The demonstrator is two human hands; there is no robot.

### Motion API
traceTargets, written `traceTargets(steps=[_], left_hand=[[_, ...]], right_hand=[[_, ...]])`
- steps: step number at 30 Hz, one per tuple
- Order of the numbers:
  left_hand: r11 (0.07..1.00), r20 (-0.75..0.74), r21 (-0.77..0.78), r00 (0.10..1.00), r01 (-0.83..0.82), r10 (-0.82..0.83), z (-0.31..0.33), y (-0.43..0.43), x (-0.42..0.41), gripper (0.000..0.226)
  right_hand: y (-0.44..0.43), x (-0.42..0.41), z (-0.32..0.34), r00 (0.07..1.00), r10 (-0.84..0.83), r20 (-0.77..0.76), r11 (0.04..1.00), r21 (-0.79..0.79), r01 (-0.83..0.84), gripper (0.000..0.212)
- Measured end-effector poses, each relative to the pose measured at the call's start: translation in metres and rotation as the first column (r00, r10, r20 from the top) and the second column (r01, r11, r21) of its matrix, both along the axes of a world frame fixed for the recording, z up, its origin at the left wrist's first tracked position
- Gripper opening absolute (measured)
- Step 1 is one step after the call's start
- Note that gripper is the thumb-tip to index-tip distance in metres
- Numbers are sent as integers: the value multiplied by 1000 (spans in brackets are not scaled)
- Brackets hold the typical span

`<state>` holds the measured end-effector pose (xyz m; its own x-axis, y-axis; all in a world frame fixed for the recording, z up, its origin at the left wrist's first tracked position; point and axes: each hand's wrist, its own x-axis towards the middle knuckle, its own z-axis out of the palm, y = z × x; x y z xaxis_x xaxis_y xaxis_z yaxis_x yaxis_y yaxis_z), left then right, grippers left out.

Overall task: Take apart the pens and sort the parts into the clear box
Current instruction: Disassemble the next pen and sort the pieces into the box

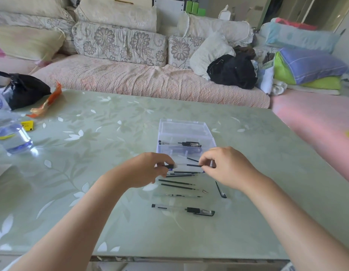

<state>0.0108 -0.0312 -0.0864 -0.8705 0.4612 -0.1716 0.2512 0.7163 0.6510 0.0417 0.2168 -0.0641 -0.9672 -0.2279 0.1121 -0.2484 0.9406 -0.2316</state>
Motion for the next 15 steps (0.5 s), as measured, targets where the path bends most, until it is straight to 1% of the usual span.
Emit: traceTargets(steps=[8,15], left_hand=[[999,14,35,999,30,-30,-2,3,4,37],[998,49,33,997,55,-56,-5,4,5,42]], right_hand=[[8,1,-11,999,38,-17,999,-15,-38,12],[10,4,-13,999,49,11,998,-27,-49,12]])
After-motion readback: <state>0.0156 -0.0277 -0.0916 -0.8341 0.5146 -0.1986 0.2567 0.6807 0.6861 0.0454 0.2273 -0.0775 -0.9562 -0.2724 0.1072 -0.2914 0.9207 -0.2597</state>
